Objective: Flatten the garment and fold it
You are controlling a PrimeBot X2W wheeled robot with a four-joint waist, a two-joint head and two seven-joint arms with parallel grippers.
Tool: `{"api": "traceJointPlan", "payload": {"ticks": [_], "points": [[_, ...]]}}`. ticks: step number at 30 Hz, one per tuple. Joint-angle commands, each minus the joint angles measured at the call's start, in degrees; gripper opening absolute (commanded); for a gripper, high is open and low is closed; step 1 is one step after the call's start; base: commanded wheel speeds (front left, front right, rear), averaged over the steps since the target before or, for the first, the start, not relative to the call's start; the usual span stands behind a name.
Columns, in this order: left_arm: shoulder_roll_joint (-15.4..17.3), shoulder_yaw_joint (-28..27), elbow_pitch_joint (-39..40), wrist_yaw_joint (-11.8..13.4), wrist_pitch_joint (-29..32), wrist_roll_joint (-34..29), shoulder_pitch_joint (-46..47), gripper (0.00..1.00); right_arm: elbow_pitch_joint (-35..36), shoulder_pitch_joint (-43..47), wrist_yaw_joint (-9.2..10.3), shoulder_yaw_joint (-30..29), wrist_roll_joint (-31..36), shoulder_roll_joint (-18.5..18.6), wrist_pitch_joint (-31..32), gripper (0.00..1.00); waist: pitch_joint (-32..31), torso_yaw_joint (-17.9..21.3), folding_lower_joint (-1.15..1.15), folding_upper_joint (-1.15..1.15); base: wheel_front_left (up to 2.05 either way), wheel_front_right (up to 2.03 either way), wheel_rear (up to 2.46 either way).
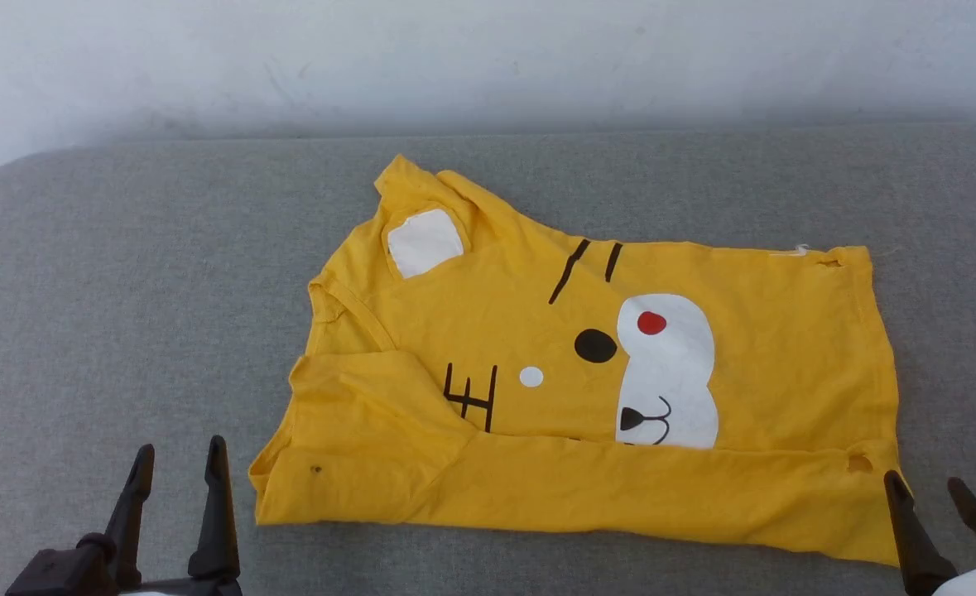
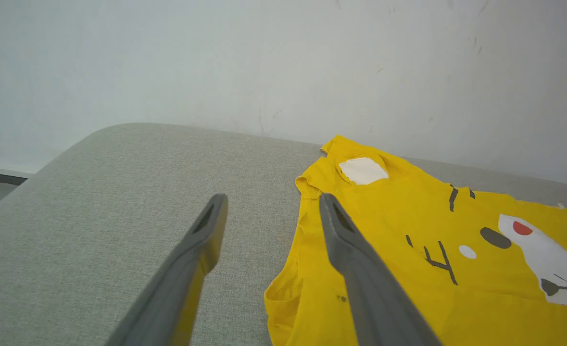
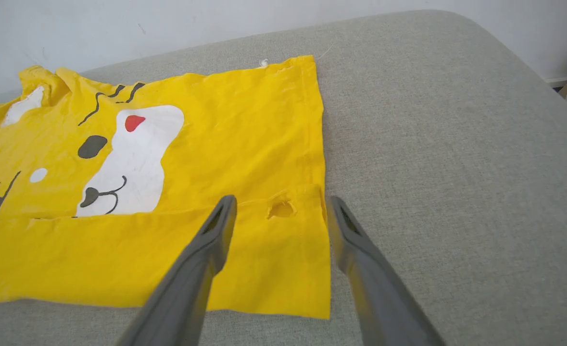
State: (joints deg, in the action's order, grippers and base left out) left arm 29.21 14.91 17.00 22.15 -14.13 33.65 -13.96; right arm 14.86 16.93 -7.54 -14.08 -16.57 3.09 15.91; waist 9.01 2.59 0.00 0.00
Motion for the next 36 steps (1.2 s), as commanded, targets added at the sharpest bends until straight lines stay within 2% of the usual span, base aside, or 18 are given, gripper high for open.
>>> {"api": "traceJointPlan", "payload": {"ticks": [1,13,16,22,27,33,36], "points": [[0.15,-0.25,0.24,-0.35,-0.25,-0.64,0.8,1.0,0.16,-0.7,0.05,0.13,0.41,-0.2,-0.44,1.0,0.09,-0.09,0.0,0.0,0.0,0.0,0.0],[0.23,1.43,1.38,0.21,1.03,-3.27,1.43,1.0,0.77,-0.98,0.05,0.26,1.48,-0.21,-2.09,1.0,-0.43,-0.75,0.0,0.0,0.0,0.0,0.0],[1.28,3.65,0.83,-0.71,5.24,-3.43,2.97,1.0,0.71,-0.83,0.05,0.41,1.46,-0.21,-2.12,1.0,-0.41,-0.98,0.0,0.0,0.0,0.0,0.0],[3.89,8.47,-2.75,-2.43,18.04,-3.38,7.75,1.0,0.64,-1.16,0.05,1.34,1.6,-0.21,-1.96,1.0,0.6,-1.03,0.0,0.0,0.0,0.0,0.0],[3.61,9.98,-6.45,-1.89,25.36,-2.44,11.42,1.0,0.16,-1.69,0.05,2.07,1.65,-0.21,-2.06,1.0,1.79,-0.81,0.0,0.0,0.0,0.0,0.0],[2.77,9.97,-10.12,0.19,29.33,-1.5,12.62,1.0,-0.37,-2.05,0.05,2.68,1.63,-0.21,-2.21,1.0,2.93,-0.31,0.0,0.0,0.0,0.0,0.0],[2.27,9.95,-10.83,-0.17,30.06,-0.19,12.55,1.0,-0.42,-2.07,0.05,2.64,1.82,-0.21,-1.98,1.0,3.4,-0.3,0.0,0.0,0.0,0.0,0.0]]}}
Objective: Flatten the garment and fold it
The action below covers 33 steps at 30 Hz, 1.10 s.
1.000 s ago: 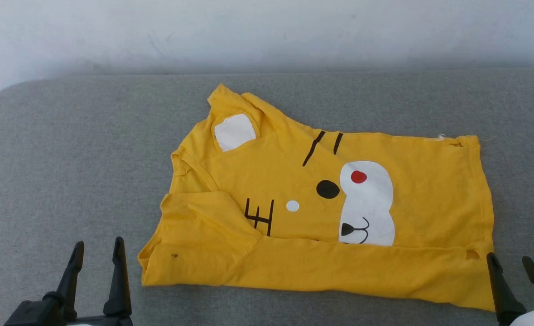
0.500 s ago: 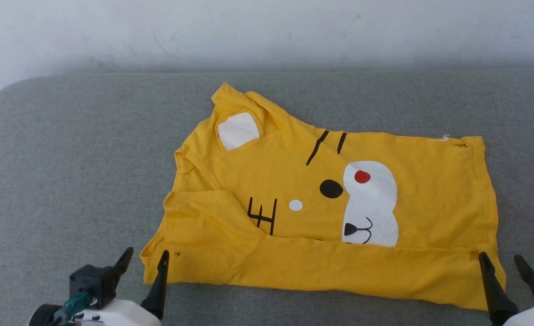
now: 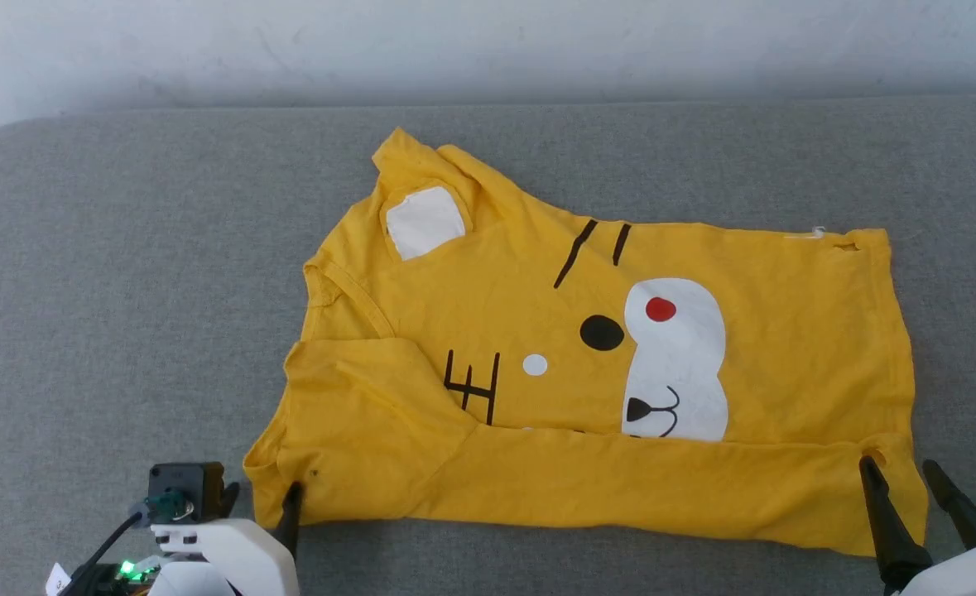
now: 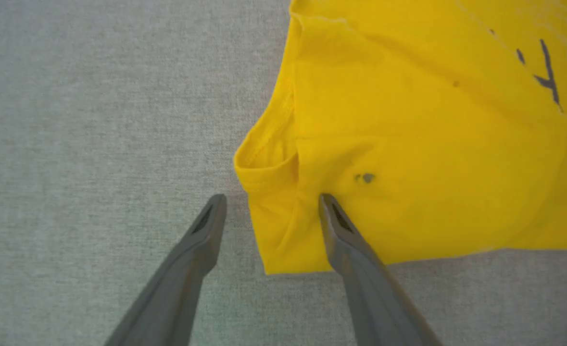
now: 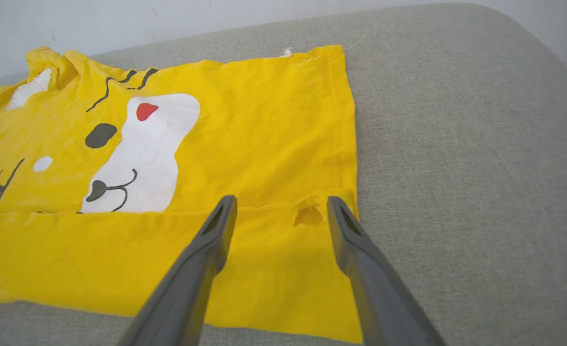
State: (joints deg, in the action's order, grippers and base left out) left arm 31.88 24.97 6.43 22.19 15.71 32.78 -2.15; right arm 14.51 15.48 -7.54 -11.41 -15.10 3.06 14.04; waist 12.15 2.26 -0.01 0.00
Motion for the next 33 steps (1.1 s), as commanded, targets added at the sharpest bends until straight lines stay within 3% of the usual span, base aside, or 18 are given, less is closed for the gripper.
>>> {"api": "traceJointPlan", "payload": {"ticks": [1,7,9,17,23,28,33], "points": [[-0.68,-0.06,-0.47,-0.5,0.53,1.35,0.68,1.0,-0.06,-0.65,0.05,-0.01,0.35,-0.18,-0.01,1.0,0.39,-0.01,0.01,0.0,0.0,0.0,0.0],[-2.36,0.87,-2.86,-2.59,2.73,4.84,0.75,1.0,0.05,-1.01,0.05,0.26,0.43,-0.18,0.6,1.0,1.11,-0.41,0.01,0.0,0.0,0.0,0.0],[-2.66,1.07,-4.15,-3.22,2.87,5.33,1.16,0.0,0.1,-1.32,0.05,0.37,0.44,-0.18,0.77,1.0,1.31,-0.46,0.01,0.0,0.0,0.0,0.0],[-4.04,-0.74,-6.79,-5.63,0.0,8.44,1.47,0.0,1.94,-3.59,0.05,0.96,1.28,1.68,2.11,1.0,1.37,0.02,0.01,0.0,0.0,0.0,0.0],[-3.17,-6.41,-1.15,-3.84,-3.78,11.56,-3.05,0.0,4.84,-4.51,0.05,-1.67,1.6,4.66,4.83,1.0,0.69,0.55,0.01,0.0,0.0,0.0,0.0],[-2.39,-9.21,4.7,-2.09,-5.27,12.68,-7.15,0.0,5.13,-0.8,0.05,-3.4,0.97,5.96,11.78,1.0,1.03,0.83,0.01,0.0,0.0,0.0,0.0],[-2.63,-9.49,8.15,-1.43,-5.59,12.91,-8.2,0.0,3.16,2.1,0.05,-3.0,0.12,5.21,15.89,1.0,2.12,0.8,0.01,0.0,0.0,0.0,0.0]]}}
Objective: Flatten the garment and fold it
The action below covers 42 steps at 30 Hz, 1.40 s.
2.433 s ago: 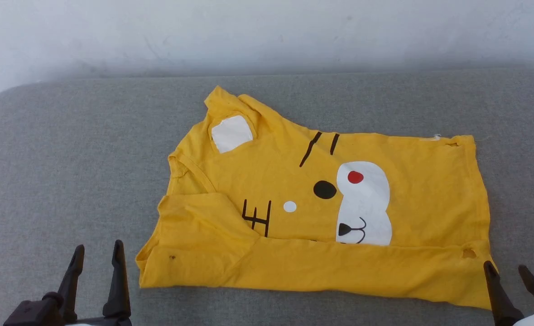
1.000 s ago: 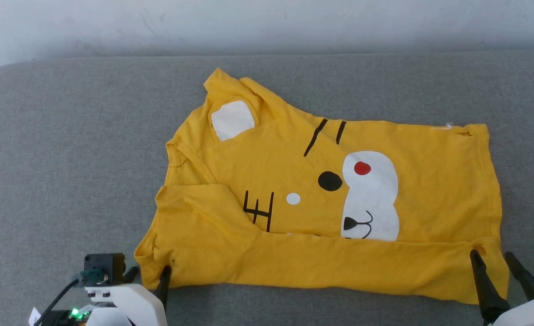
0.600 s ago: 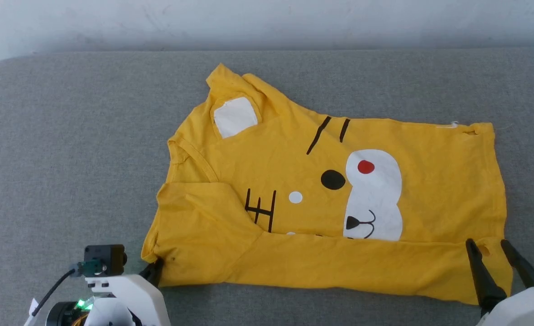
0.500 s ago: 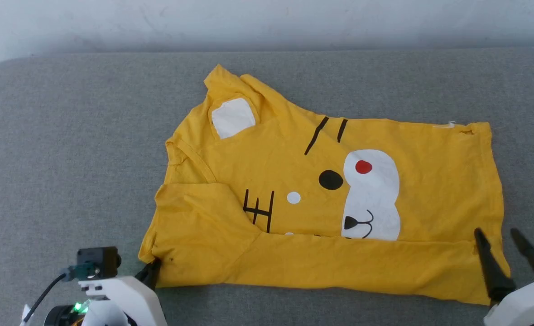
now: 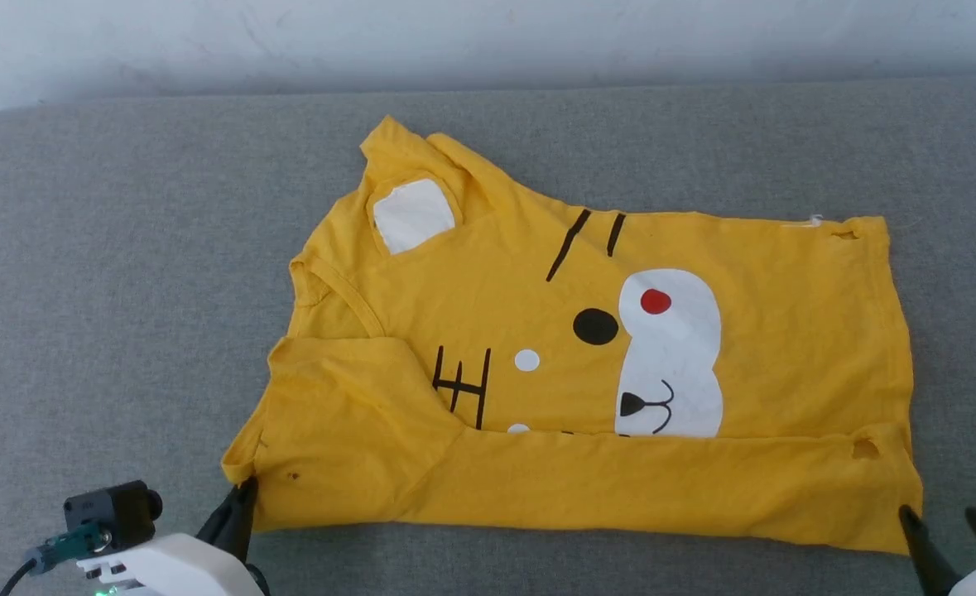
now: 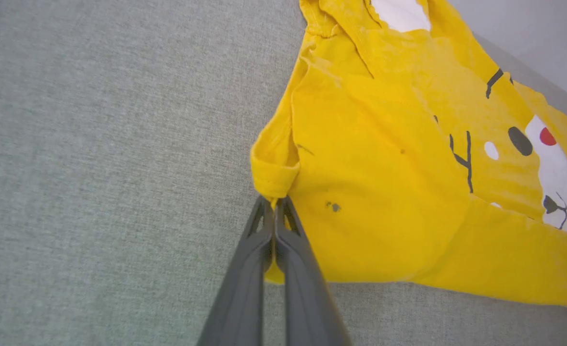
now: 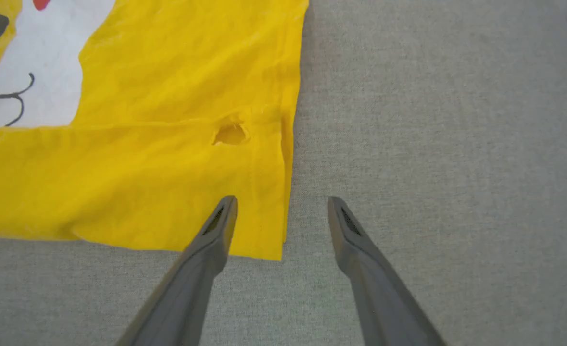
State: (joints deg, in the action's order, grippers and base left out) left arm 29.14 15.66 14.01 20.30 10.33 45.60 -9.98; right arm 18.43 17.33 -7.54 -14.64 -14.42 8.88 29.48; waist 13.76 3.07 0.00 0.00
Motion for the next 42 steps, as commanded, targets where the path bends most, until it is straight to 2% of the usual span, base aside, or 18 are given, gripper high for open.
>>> {"api": "traceJointPlan", "payload": {"ticks": [1,6,16,17,18,19,26,35,42], "points": [[0.11,-0.18,0.57,0.46,-0.22,0.09,-0.36,0.0,-0.76,0.25,0.05,0.23,-0.56,-0.61,0.44,1.0,0.5,-0.02,0.0,0.0,0.0,0.0,0.0],[0.41,0.5,1.41,0.52,0.39,-0.51,0.63,0.0,-4.63,-0.33,0.05,1.03,-0.2,-1.4,-0.1,1.0,1.1,-0.05,0.0,0.0,0.0,0.0,0.0],[0.77,0.53,2.19,0.78,0.62,-0.79,1.37,0.0,-13.2,-4.16,0.05,3.9,-1.06,0.28,-2.69,1.0,1.99,-0.07,0.0,0.0,0.0,0.0,0.0],[0.68,0.56,2.24,0.76,0.64,-0.67,1.4,0.0,-13.92,-4.41,0.05,4.24,-1.45,0.54,-2.69,0.88,2.12,-0.18,0.0,0.0,0.0,0.0,0.0],[0.56,0.56,2.27,0.76,0.62,-0.55,1.41,0.0,-14.5,-4.67,0.05,4.47,-1.89,0.73,-2.82,0.32,2.24,-0.26,0.0,0.0,0.0,0.0,0.0],[0.49,0.56,2.27,0.76,0.57,-0.48,1.39,0.0,-15.05,-4.88,0.05,4.55,-2.28,0.88,-2.83,0.0,2.34,-0.35,0.0,0.0,0.0,0.0,0.0],[-0.06,0.06,2.47,0.47,-0.06,0.65,0.6,0.0,-13.72,-5.34,0.05,4.24,-3.63,2.45,-2.87,0.0,1.55,-0.98,0.0,0.0,0.0,0.0,0.0],[0.55,-2.77,7.39,0.29,-0.13,4.1,-3.74,0.0,-3.63,-3.86,0.05,1.91,-5.24,4.15,1.31,0.0,-2.68,-1.28,0.0,0.0,0.0,0.0,0.0],[1.0,-4.81,10.94,3.8,0.56,5.28,-10.62,0.0,2.39,0.99,0.05,-1.53,-5.79,3.11,6.23,0.0,-5.15,-2.07,0.0,0.0,0.0,0.0,0.0]]}}
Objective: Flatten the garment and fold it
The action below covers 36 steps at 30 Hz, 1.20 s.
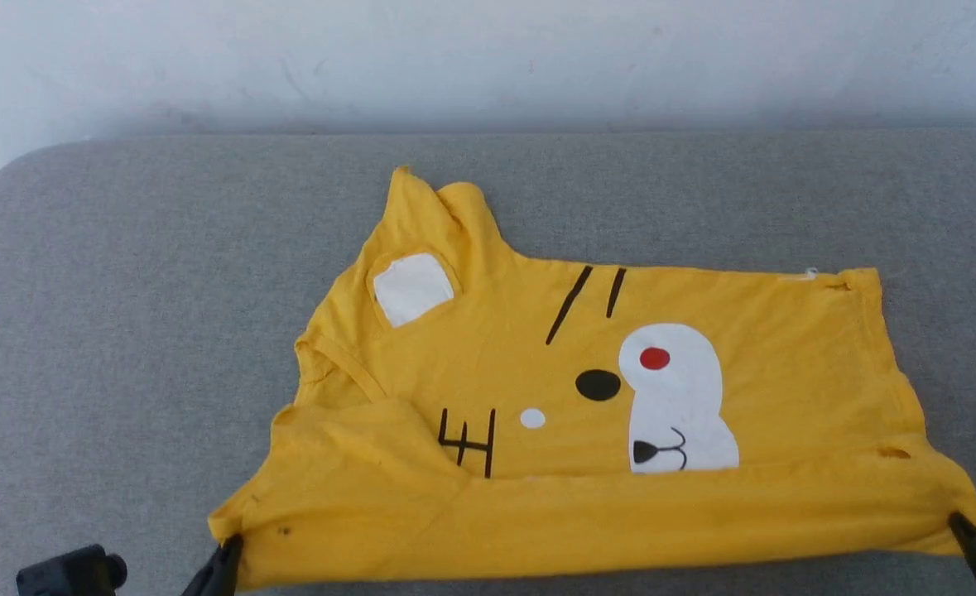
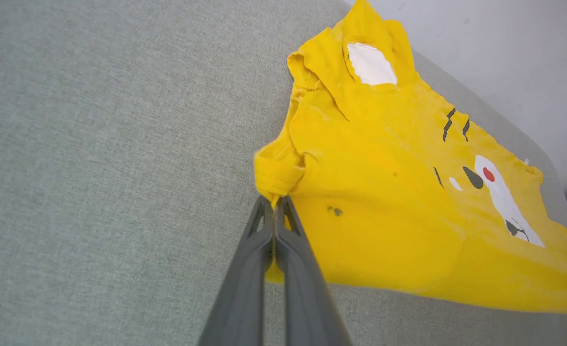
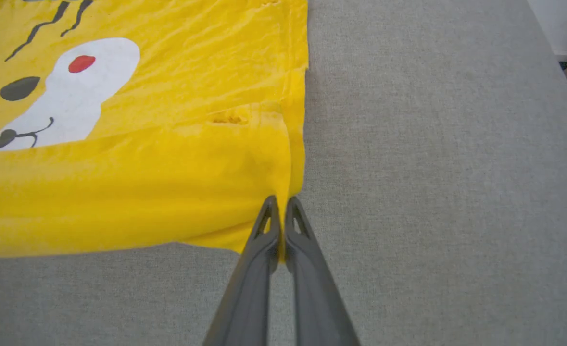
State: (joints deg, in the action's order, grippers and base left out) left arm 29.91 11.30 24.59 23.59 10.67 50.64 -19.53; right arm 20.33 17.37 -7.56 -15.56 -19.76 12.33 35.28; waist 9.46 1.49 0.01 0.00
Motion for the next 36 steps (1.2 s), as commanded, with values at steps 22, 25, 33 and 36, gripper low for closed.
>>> {"api": "traceJointPlan", "payload": {"ticks": [22,25,33,36], "points": [[-5.68,2.08,-11.6,-3.57,-1.7,5.19,-2.95,0.0,-5.03,4.98,0.08,0.7,1.03,-6.2,1.31,0.74,-1.35,-0.63,-0.01,0.0,0.0,0.0,0.0],[-6.09,2.35,-13.73,-4.34,-1.87,5.43,-1.94,0.36,-6.16,4.52,0.08,1.1,0.94,-5.94,0.62,1.0,-1.52,-0.45,-0.01,0.0,0.0,0.0,0.0],[-5.89,-0.91,-12.96,-4.37,-4.78,5.94,-2.75,1.0,-3.96,3.45,0.08,-1.33,-0.66,-4.99,-0.93,1.0,-1.59,-0.02,-0.01,0.0,0.0,0.0,0.0],[-5.37,-3.09,-9.14,-5.26,-7.63,5.44,-3.08,1.0,-1.3,2.57,0.08,-2.99,-0.08,-4.51,-3.98,1.0,-1.72,0.0,-0.01,0.0,0.0,0.0,0.0]]}}
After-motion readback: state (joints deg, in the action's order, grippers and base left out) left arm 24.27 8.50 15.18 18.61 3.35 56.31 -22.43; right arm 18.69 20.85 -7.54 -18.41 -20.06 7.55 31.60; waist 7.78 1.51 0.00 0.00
